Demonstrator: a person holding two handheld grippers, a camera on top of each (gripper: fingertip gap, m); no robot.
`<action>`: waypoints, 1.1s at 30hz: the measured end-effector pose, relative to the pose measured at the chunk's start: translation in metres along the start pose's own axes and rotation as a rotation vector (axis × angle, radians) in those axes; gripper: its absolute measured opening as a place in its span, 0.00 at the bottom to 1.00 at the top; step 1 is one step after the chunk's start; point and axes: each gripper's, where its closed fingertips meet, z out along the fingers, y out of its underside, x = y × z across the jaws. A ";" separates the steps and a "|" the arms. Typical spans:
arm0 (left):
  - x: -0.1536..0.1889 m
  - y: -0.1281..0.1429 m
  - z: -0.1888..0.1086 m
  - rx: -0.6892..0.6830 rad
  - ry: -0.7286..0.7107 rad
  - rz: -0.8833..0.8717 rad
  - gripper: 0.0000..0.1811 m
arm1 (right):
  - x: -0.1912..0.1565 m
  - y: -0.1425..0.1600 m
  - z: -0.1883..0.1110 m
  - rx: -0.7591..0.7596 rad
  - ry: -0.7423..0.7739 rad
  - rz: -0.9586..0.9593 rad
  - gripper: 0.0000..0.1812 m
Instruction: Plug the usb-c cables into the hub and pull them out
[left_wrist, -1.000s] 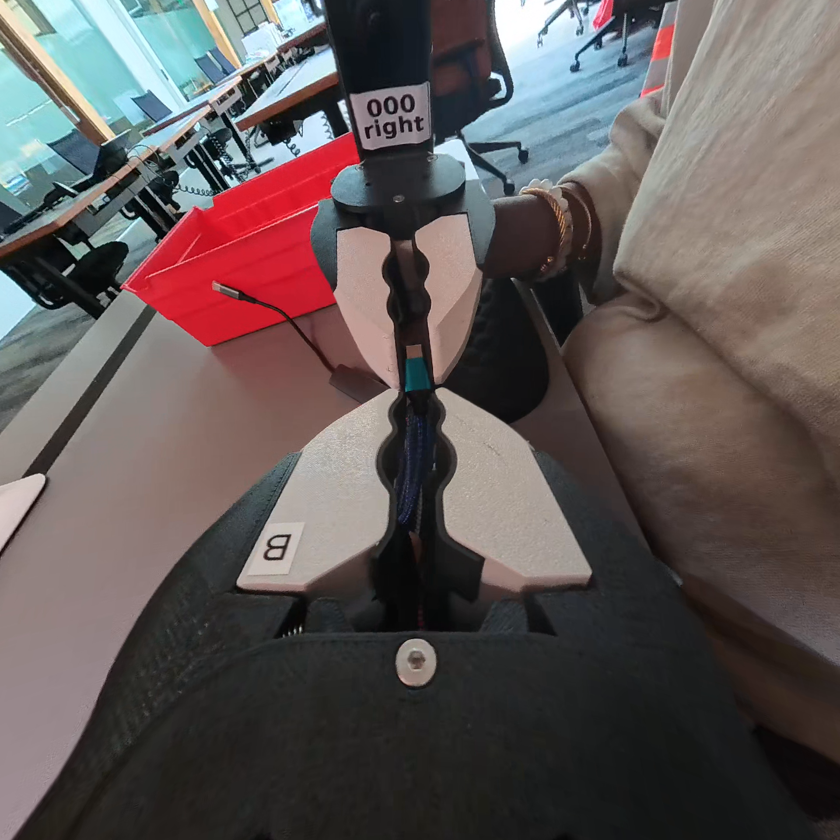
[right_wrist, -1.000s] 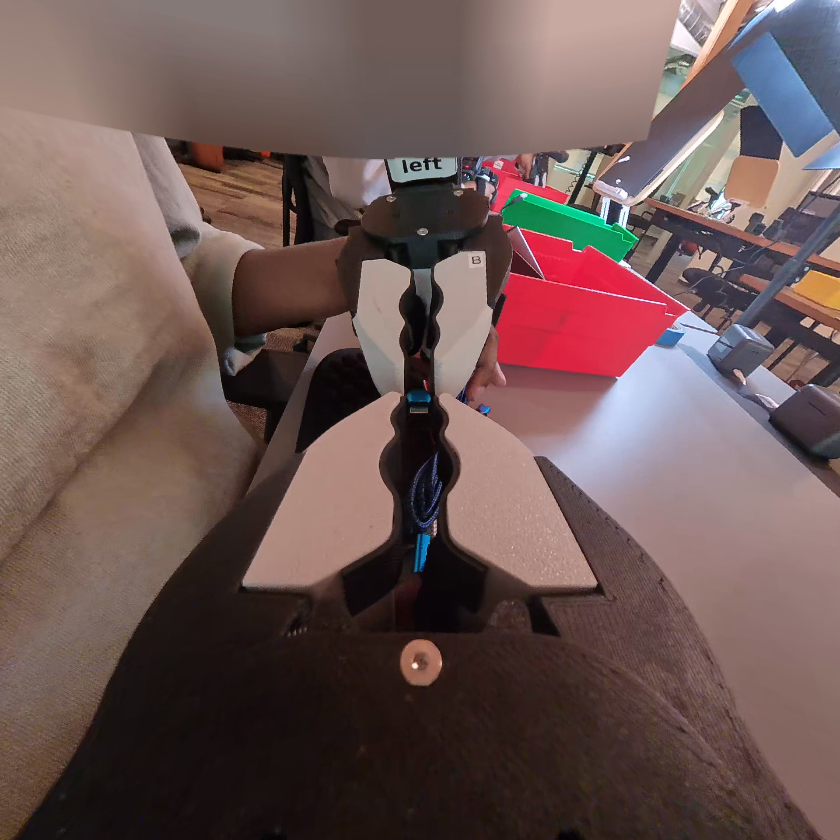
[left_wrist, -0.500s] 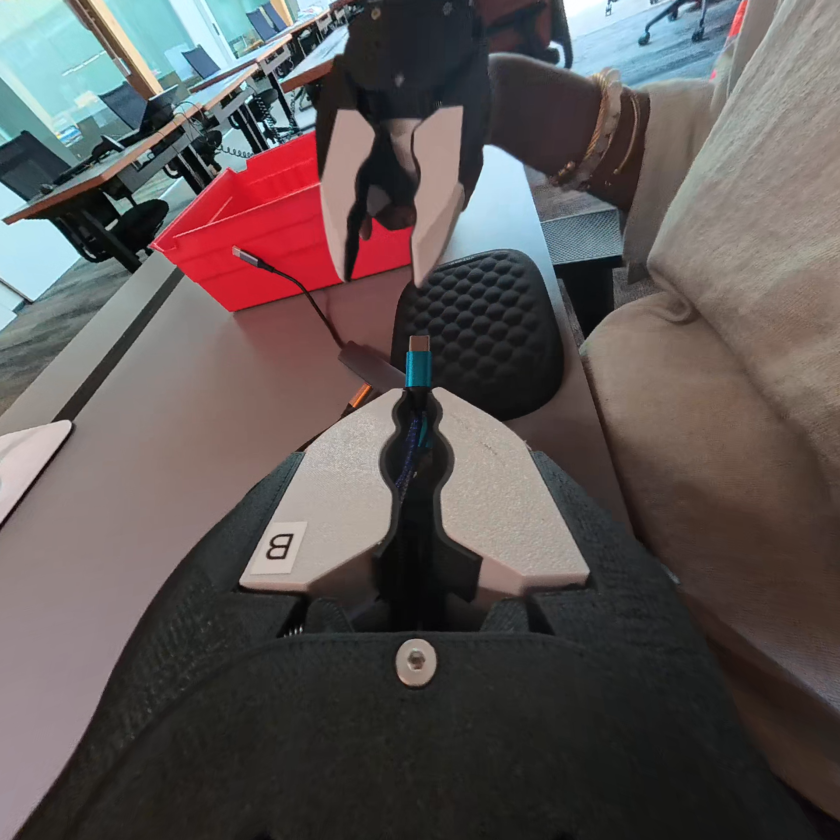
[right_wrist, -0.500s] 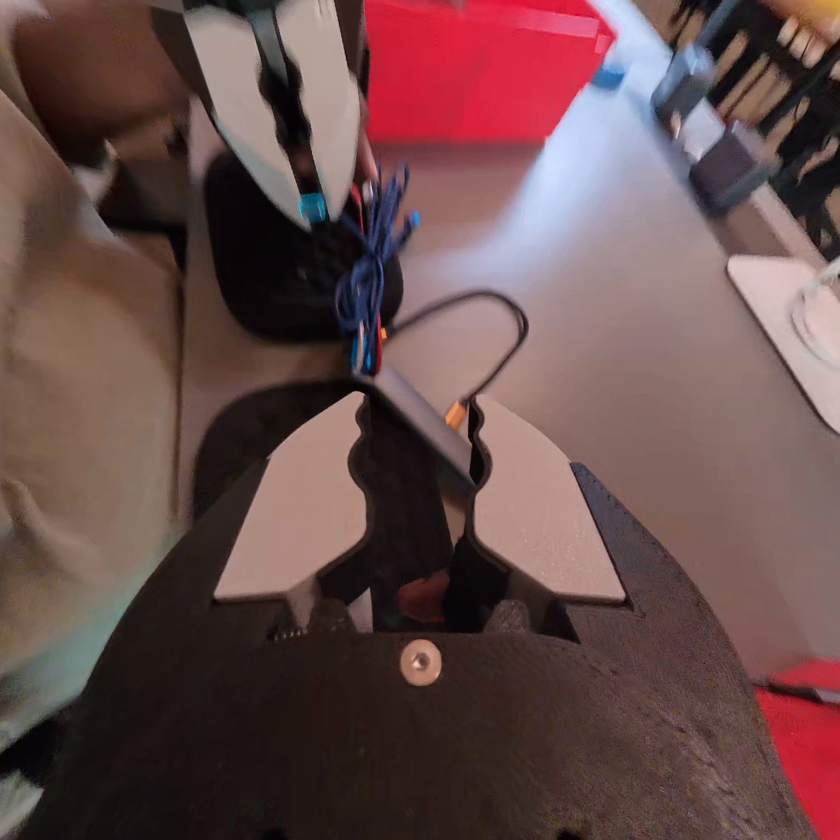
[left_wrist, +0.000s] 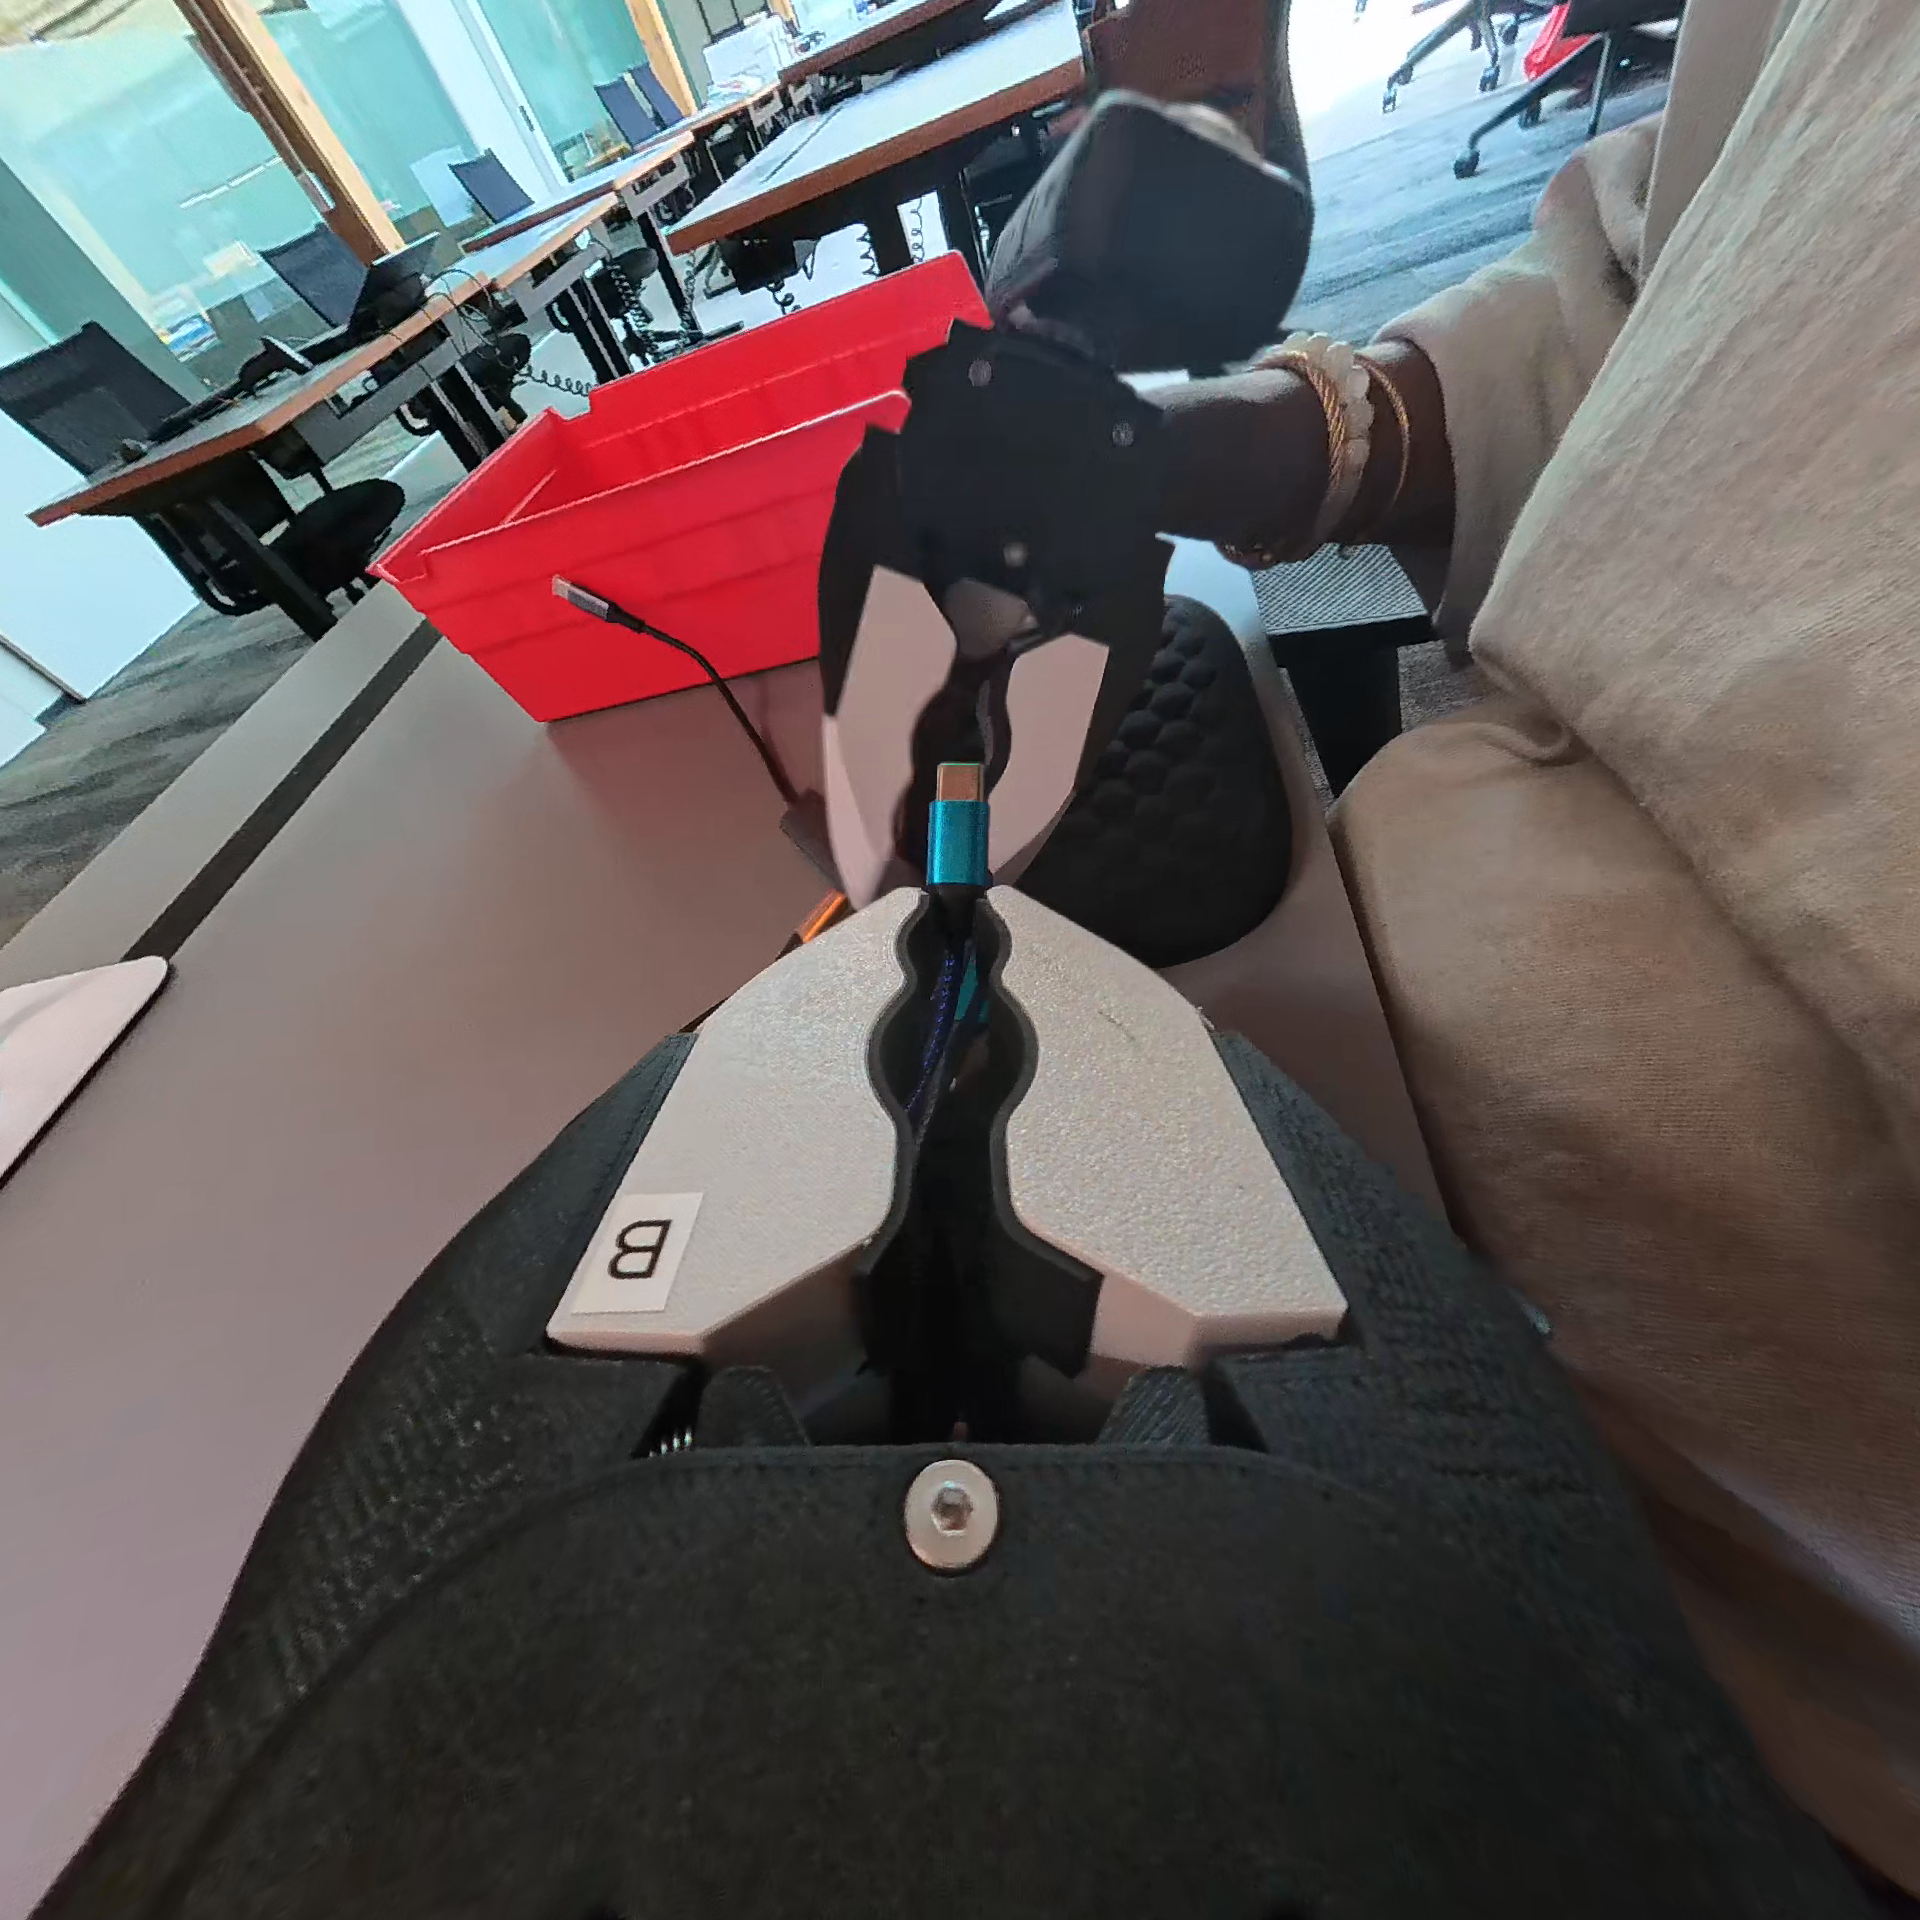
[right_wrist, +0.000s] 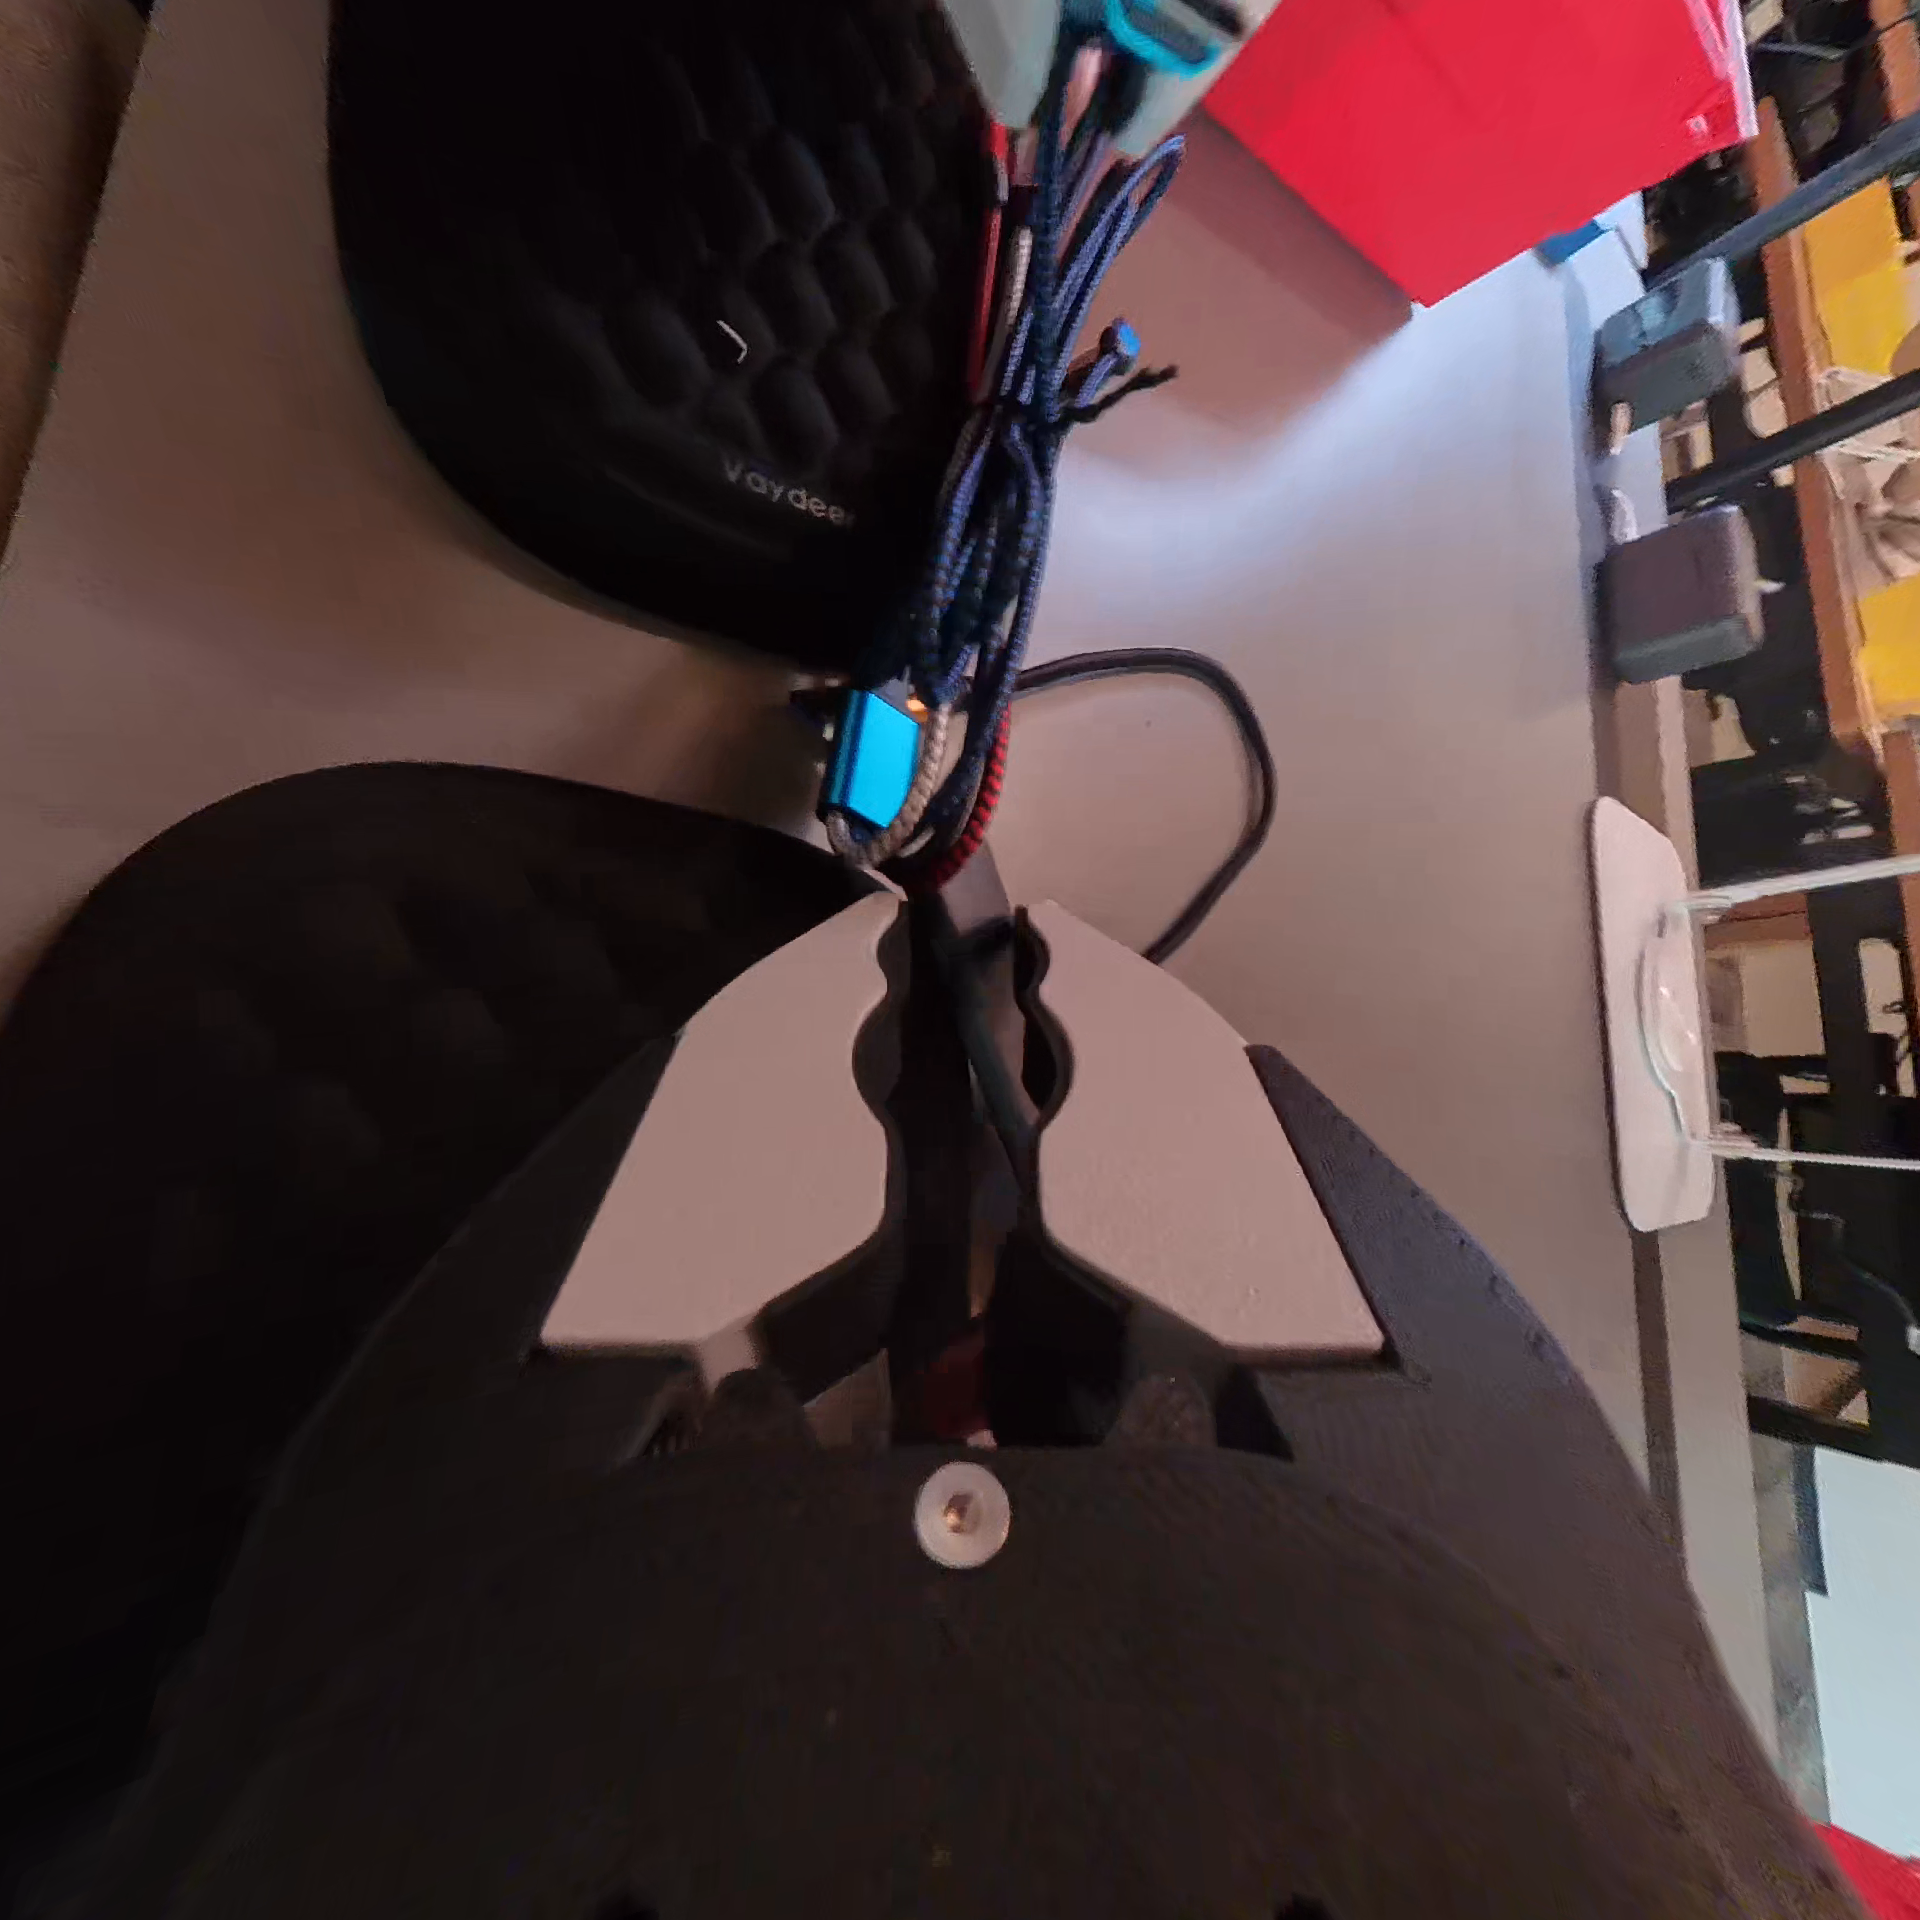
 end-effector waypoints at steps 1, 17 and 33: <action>0.000 0.000 0.001 0.000 -0.001 -0.002 0.03 | 0.001 0.001 0.005 -0.009 0.014 0.010 0.10; 0.006 -0.010 0.006 0.002 0.015 -0.103 0.03 | 0.054 -0.062 -0.115 0.644 0.395 -0.039 0.05; 0.028 -0.007 0.015 -0.120 0.166 -0.216 0.03 | -0.004 -0.092 -0.072 0.379 0.223 -0.565 0.05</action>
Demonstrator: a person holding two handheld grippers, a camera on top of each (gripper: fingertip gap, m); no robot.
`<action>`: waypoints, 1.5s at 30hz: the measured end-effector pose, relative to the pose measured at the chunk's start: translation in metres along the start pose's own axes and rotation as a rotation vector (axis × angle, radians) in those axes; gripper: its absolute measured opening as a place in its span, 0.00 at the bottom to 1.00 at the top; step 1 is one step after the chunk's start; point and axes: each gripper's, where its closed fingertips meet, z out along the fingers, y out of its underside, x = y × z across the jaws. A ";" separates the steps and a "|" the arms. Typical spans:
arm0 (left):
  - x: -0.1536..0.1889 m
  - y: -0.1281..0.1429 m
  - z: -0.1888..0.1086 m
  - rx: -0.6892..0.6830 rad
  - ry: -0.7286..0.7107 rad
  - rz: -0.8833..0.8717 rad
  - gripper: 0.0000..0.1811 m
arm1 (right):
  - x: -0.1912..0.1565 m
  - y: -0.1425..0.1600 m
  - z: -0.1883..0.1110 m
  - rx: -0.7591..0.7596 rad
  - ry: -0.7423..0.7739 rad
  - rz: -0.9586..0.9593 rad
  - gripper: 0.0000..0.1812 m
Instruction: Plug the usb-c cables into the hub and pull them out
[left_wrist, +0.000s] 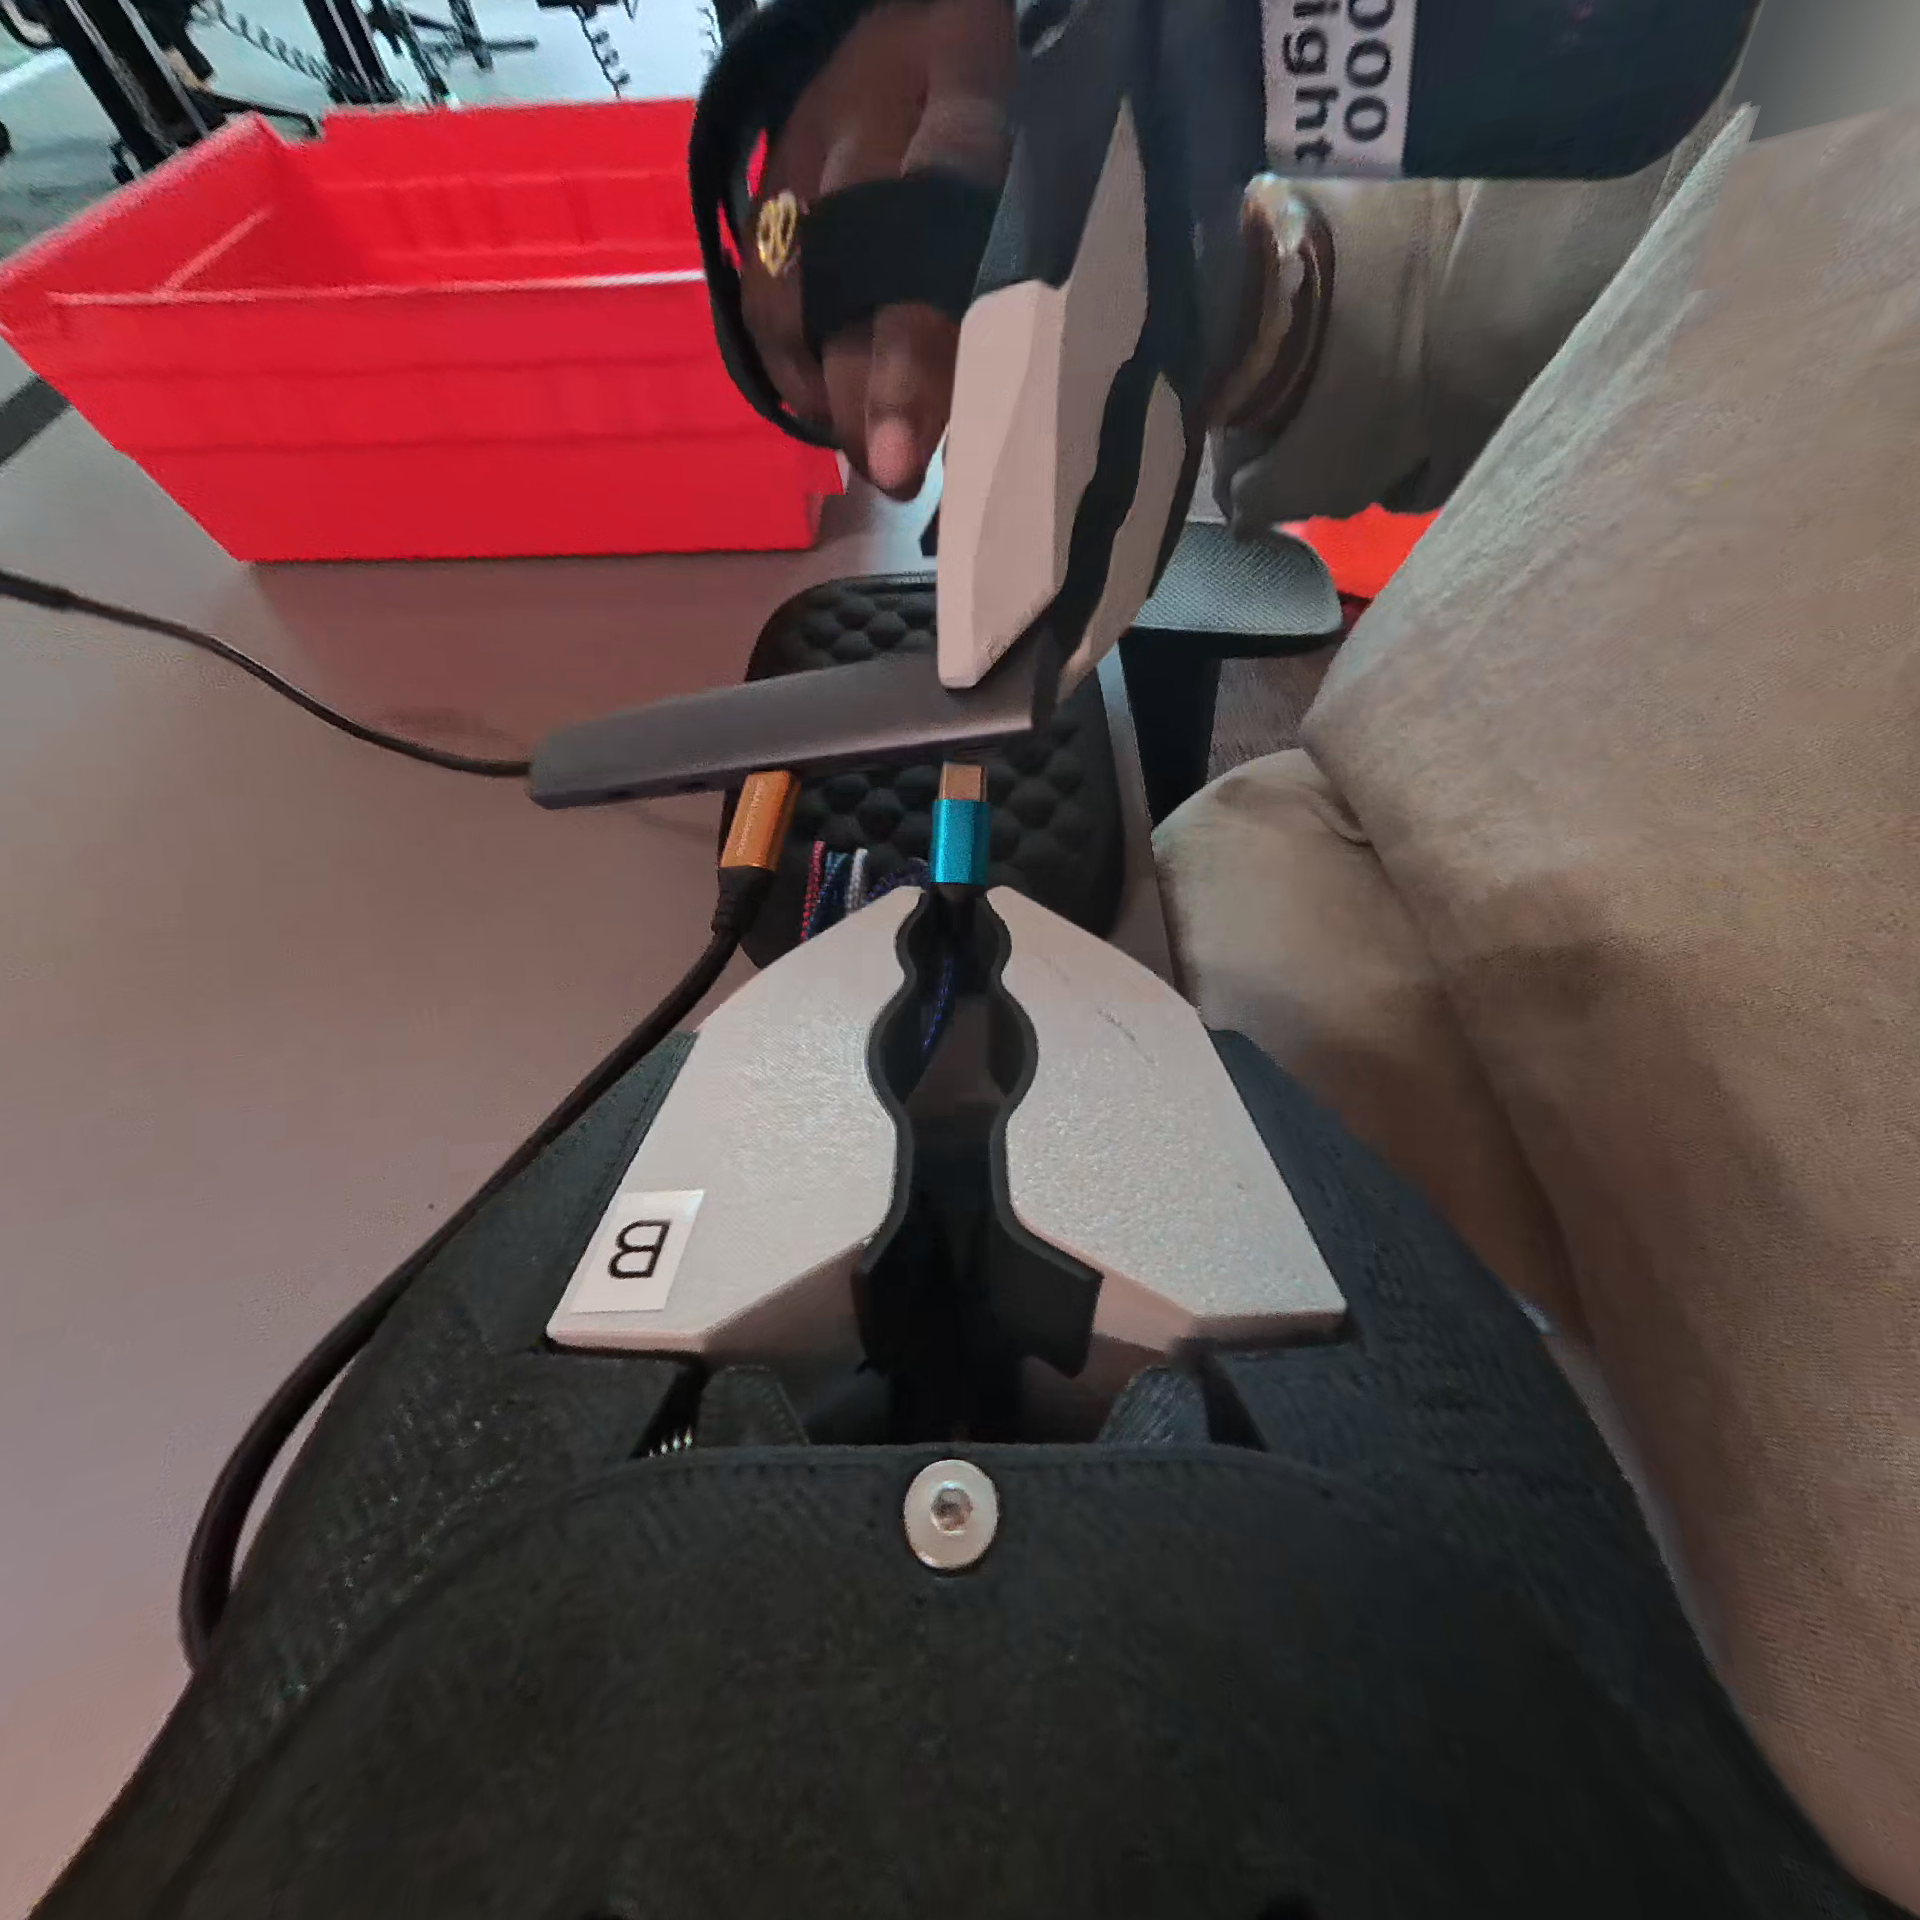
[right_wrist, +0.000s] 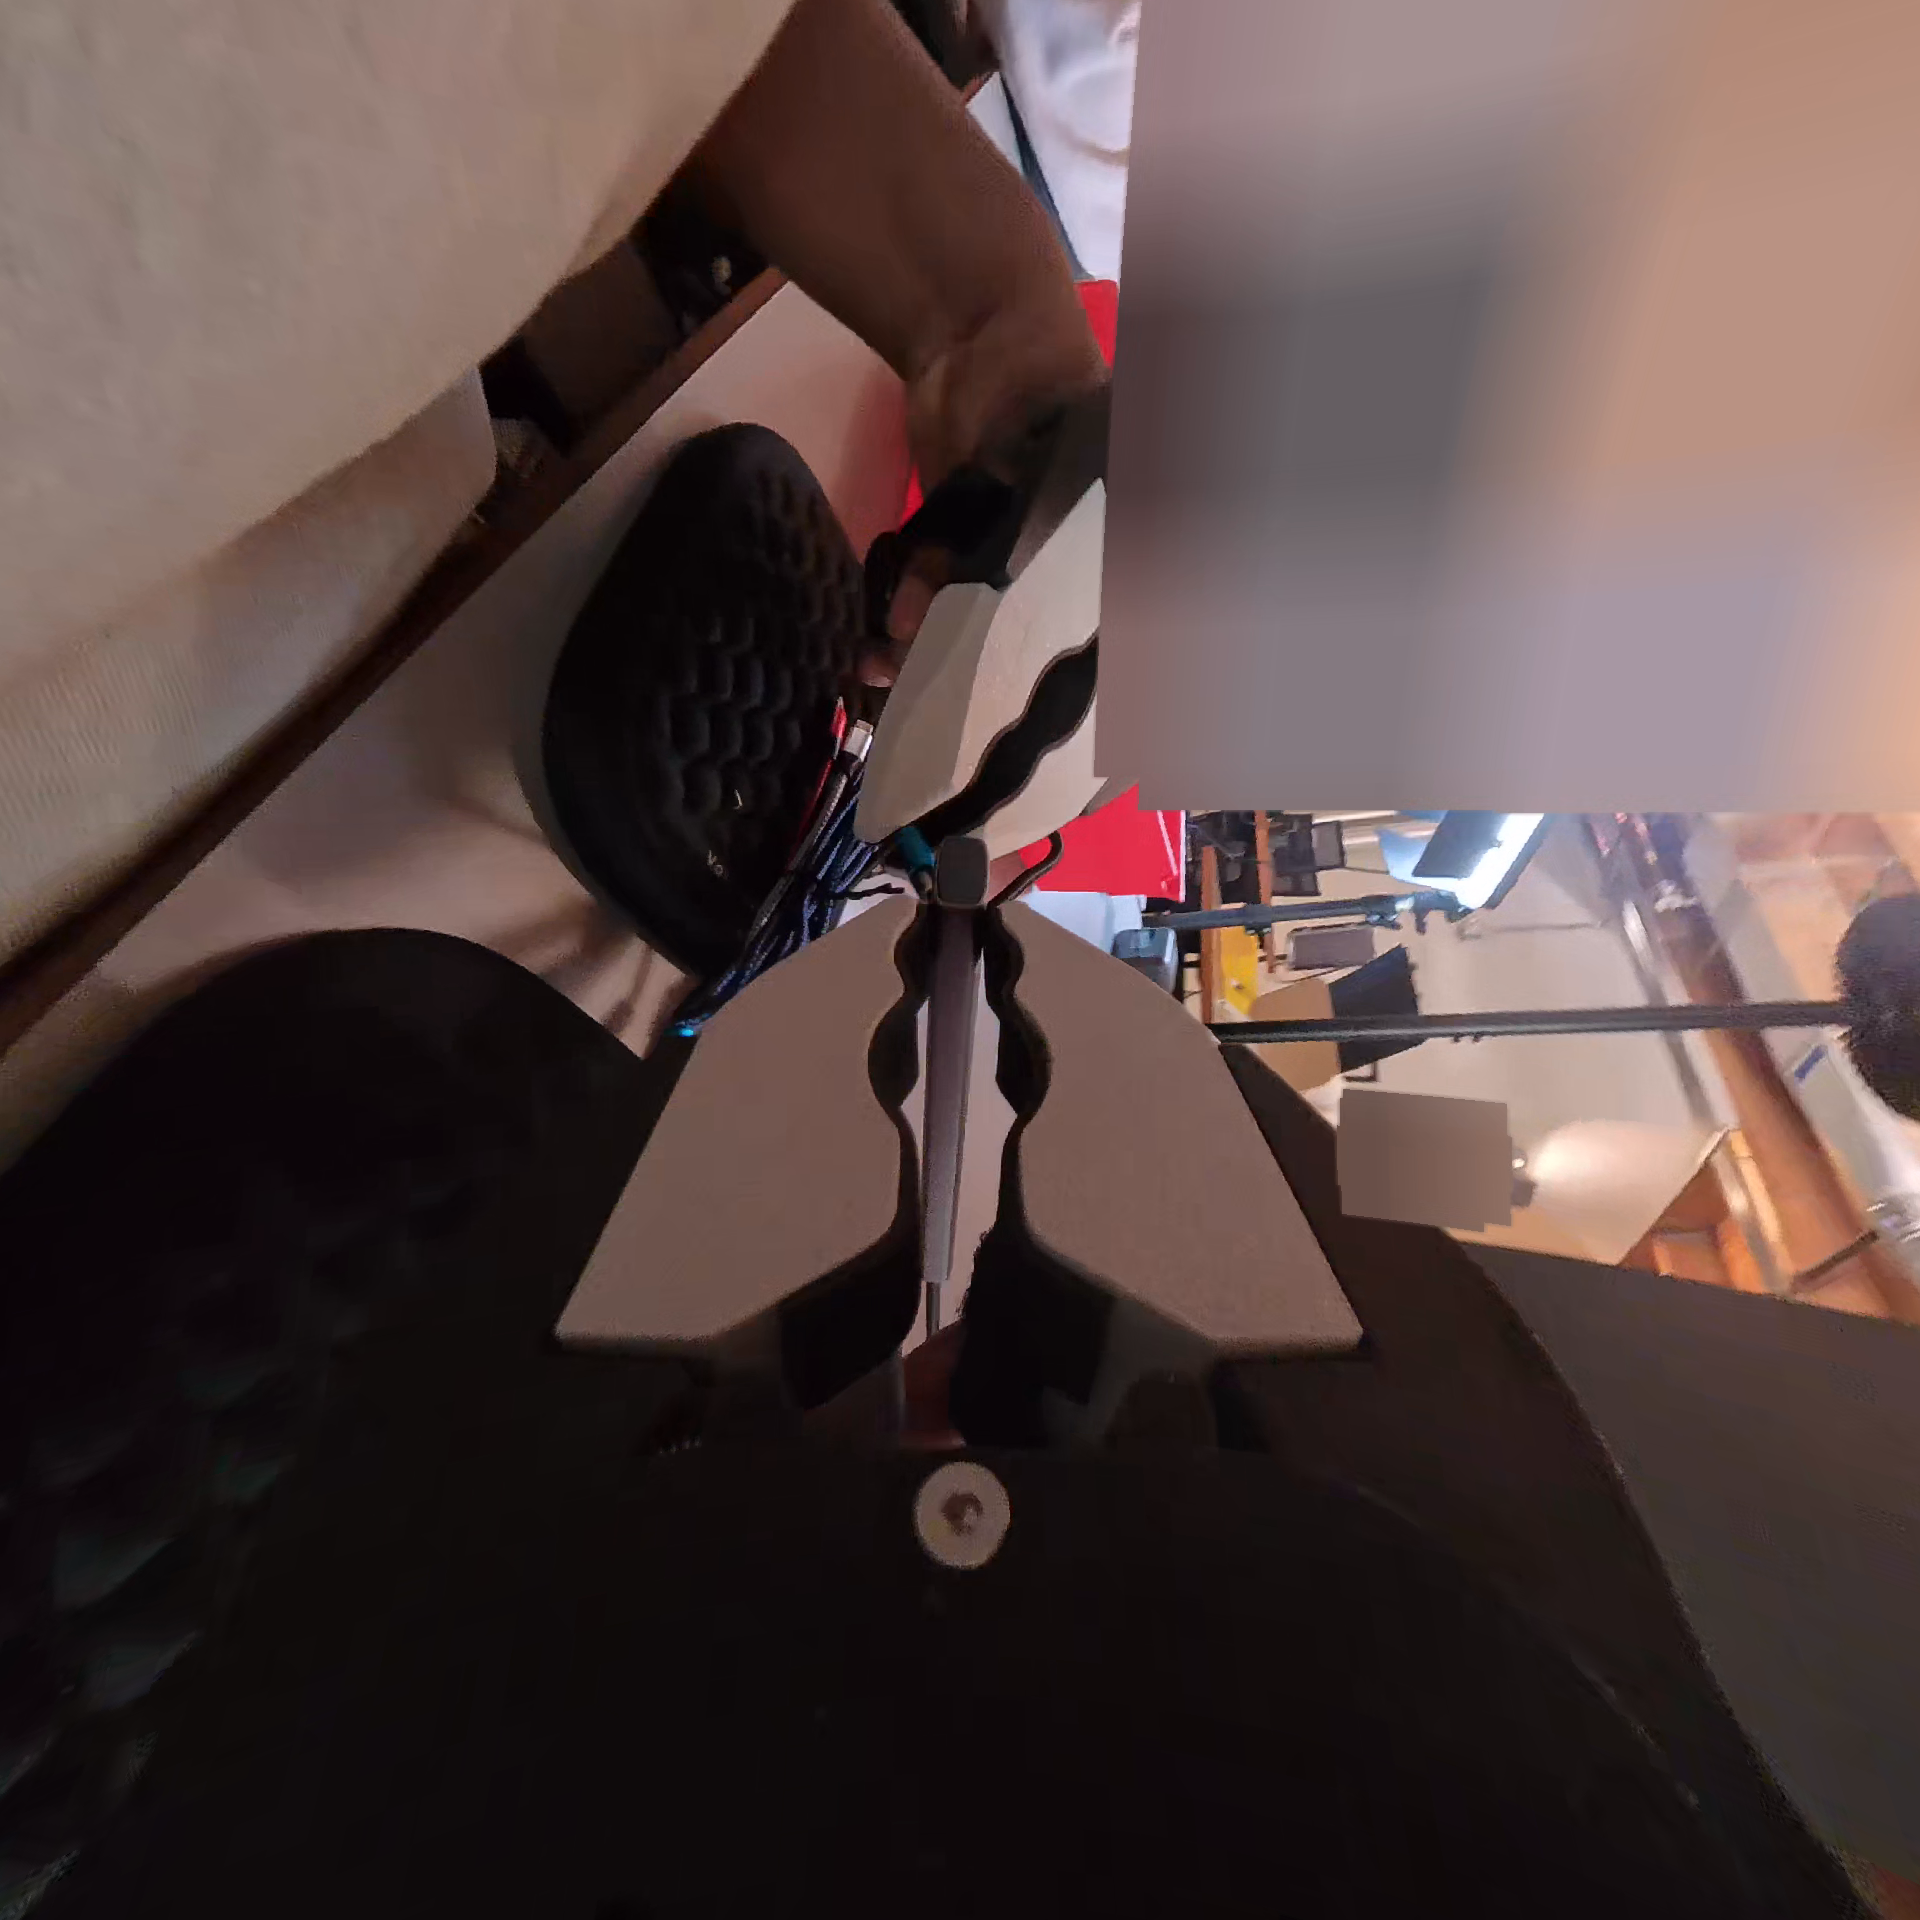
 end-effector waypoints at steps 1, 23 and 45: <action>0.001 0.001 0.001 -0.016 0.007 -0.006 0.03 | 0.000 -0.001 0.000 -0.011 -0.004 -0.041 0.05; 0.004 0.006 0.007 -0.092 0.084 -0.034 0.03 | -0.014 0.006 -0.004 -0.122 -0.052 -0.304 0.05; 0.000 -0.001 0.014 0.033 0.125 -0.099 0.03 | -0.014 0.014 -0.003 -0.121 -0.022 -0.180 0.05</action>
